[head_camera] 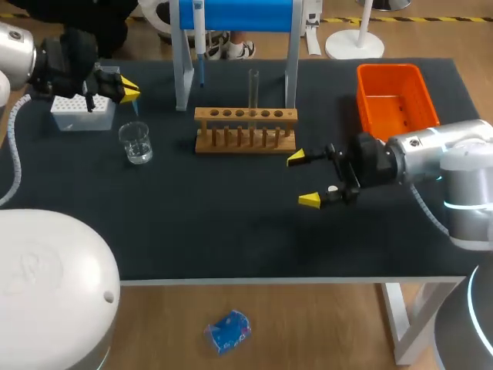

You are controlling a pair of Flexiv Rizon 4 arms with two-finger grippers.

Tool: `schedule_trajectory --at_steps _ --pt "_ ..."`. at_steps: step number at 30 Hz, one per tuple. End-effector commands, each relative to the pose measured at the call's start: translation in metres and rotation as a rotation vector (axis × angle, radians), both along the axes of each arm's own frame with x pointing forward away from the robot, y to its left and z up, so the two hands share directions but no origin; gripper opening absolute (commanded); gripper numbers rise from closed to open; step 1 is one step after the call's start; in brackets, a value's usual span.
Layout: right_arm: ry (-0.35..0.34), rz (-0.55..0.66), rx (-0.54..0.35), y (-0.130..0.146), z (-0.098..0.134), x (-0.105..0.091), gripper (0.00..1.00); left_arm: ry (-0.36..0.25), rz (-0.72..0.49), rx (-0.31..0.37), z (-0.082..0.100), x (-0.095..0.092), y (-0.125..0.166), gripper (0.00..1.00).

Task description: Invert the test tube, pick up the pipette, mount the tip to pipette, aspirate from beaker and dispense into the tube, eject the tip, return the pipette, and cap with the stopper.

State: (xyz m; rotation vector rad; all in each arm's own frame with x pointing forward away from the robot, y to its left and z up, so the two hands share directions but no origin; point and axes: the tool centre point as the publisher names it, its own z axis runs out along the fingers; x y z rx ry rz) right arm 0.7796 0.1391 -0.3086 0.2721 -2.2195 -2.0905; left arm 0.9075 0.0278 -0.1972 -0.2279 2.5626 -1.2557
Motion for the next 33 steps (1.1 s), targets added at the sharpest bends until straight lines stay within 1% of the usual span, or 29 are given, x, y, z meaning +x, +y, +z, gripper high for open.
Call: schedule_trajectory --at_steps 1,3,5,10,13,15,17,18,20,23,26,28,29,30,33 --pt "-0.003 -0.011 -0.008 0.000 0.003 -0.005 1.00 -0.007 -0.025 -0.009 0.001 -0.017 -0.009 0.00" --pt "-0.003 -0.011 -0.008 0.000 0.003 -0.005 1.00 -0.003 -0.038 -0.029 0.002 -0.022 -0.017 0.00" --pt "-0.003 -0.011 -0.008 0.000 0.003 -0.005 1.00 -0.022 -0.051 -0.027 0.002 -0.027 -0.025 0.00" --pt "-0.003 -0.011 -0.008 0.000 0.003 -0.005 1.00 -0.030 -0.078 -0.020 0.001 -0.038 -0.052 0.00" --pt "-0.003 -0.011 -0.008 0.000 0.003 -0.005 1.00 -0.022 -0.078 0.008 -0.001 -0.045 -0.072 0.00" --pt "-0.003 -0.011 -0.008 0.000 0.003 -0.005 1.00 -0.045 -0.056 0.048 -0.006 -0.048 -0.085 0.00" --pt "-0.003 -0.011 -0.008 0.000 0.003 -0.005 1.00 -0.004 -0.045 0.068 -0.008 -0.054 -0.098 0.00" --pt "-0.003 -0.011 -0.008 0.000 0.003 -0.005 1.00 0.006 -0.043 0.075 -0.009 -0.057 -0.104 0.00" --pt "-0.003 -0.011 -0.008 0.000 0.003 -0.005 1.00 0.074 -0.021 0.072 -0.008 -0.060 -0.115 0.00" --pt "-0.003 -0.011 -0.008 0.000 0.003 -0.005 1.00 0.134 -0.017 0.077 -0.008 -0.068 -0.134 0.00" --pt "-0.003 -0.011 -0.008 0.000 0.003 -0.005 1.00 0.171 -0.014 0.078 -0.006 -0.072 -0.149 0.00" --pt "-0.003 -0.011 -0.008 0.000 0.003 -0.005 1.00 0.178 -0.014 0.071 -0.004 -0.072 -0.156 0.00" --pt "-0.003 -0.011 -0.008 0.000 0.003 -0.005 1.00 0.183 -0.020 0.066 -0.003 -0.071 -0.161 0.00" --pt "-0.003 -0.011 -0.008 0.000 0.003 -0.005 1.00 0.203 -0.028 0.051 -0.001 -0.071 -0.164 0.00" --pt "-0.003 -0.011 -0.008 0.000 0.003 -0.005 1.00 0.206 -0.029 0.048 -0.001 -0.070 -0.165 0.00"
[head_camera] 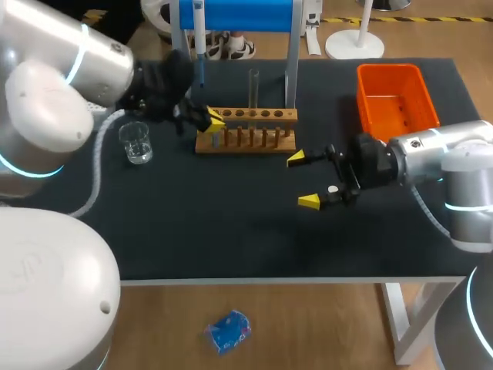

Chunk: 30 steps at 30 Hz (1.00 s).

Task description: Invert the test tube, pick up the pipette, mount the tip to pipette, aspirate from beaker and dispense into the tube, eject the tip, return the pipette, and cap with the stopper.

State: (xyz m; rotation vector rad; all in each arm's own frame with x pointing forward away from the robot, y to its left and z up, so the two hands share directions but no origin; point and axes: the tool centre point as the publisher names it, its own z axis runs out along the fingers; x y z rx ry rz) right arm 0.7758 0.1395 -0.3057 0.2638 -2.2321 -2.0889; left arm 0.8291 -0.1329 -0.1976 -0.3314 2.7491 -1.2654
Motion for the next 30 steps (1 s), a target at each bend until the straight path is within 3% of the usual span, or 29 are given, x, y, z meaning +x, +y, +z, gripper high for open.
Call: schedule_trajectory --at_steps 1,22,30 --pt "-0.001 -0.002 -0.002 0.000 0.000 -0.001 1.00 0.012 -0.008 0.022 0.000 0.009 -0.005 0.00" --pt "-0.001 -0.002 -0.002 0.000 0.000 -0.001 1.00 0.015 -0.013 0.018 -0.003 0.009 -0.008 0.00" --pt "-0.001 -0.002 -0.002 0.000 0.000 -0.001 1.00 0.015 -0.027 -0.054 -0.008 0.002 -0.025 0.00"
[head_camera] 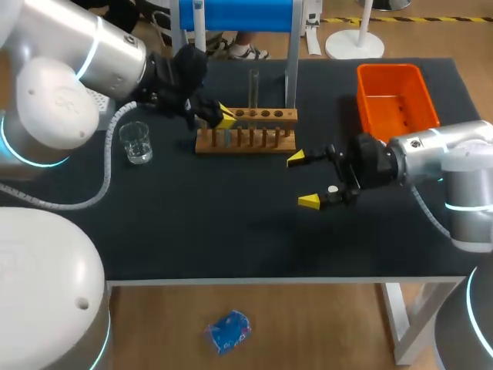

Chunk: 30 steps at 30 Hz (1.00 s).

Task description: Invert the test tube, pick up the pipette, mount the tip to pipette, aspirate from beaker and dispense into the tube, eject the tip, return the pipette, and cap with the stopper.

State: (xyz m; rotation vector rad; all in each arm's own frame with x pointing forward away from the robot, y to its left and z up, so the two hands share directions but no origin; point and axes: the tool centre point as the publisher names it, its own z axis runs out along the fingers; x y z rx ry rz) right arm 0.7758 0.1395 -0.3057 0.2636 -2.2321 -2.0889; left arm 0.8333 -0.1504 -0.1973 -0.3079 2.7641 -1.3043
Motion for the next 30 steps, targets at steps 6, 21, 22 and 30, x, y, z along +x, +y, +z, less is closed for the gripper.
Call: schedule_trajectory --at_steps 6,21,22,30 --pt "-0.001 -0.002 -0.002 0.000 0.000 -0.001 1.00 0.021 -0.034 -0.064 -0.018 -0.014 -0.027 0.00" --pt "-0.001 -0.002 -0.002 0.000 0.000 -0.001 1.00 0.065 -0.167 -0.080 -0.027 -0.033 -0.071 0.00" --pt "-0.001 -0.002 -0.002 0.000 0.000 -0.001 1.00 0.067 -0.171 -0.081 -0.028 -0.034 -0.073 0.00" --pt "-0.001 -0.002 -0.002 0.000 0.000 -0.001 1.00 0.079 -0.188 -0.090 -0.036 -0.040 -0.083 0.00"
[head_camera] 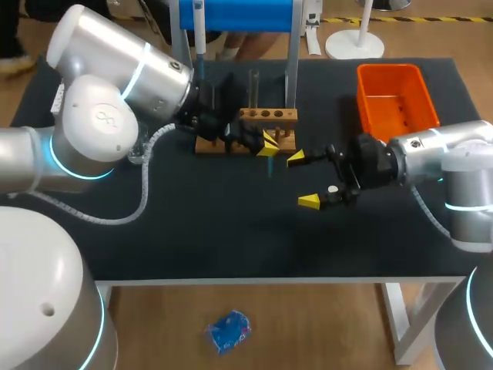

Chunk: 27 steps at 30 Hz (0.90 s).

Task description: Invert the test tube, pick up the pipette, mount the tip to pipette, aspirate from beaker and dispense into the tube, eject the tip, return the pipette, and cap with the stopper.

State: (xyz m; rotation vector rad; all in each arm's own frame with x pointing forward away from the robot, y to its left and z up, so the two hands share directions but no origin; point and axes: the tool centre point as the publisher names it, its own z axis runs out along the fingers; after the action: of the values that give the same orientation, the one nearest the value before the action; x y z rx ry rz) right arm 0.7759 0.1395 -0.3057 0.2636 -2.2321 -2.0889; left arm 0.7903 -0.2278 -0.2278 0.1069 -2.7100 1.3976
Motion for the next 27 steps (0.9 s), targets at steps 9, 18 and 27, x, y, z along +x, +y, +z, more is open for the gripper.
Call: schedule_trajectory --at_steps 9,18,27 --pt "-0.001 -0.002 -0.002 0.000 0.000 -0.001 1.00 -0.027 0.006 -0.024 -0.006 0.005 -0.005 0.00" --pt "0.037 -0.018 0.008 0.006 0.008 0.009 1.00 -0.027 0.006 -0.024 -0.006 0.005 -0.005 0.00" --pt "0.085 -0.033 0.013 0.024 0.022 0.012 1.00 -0.027 0.006 -0.024 -0.006 0.005 -0.005 0.00"
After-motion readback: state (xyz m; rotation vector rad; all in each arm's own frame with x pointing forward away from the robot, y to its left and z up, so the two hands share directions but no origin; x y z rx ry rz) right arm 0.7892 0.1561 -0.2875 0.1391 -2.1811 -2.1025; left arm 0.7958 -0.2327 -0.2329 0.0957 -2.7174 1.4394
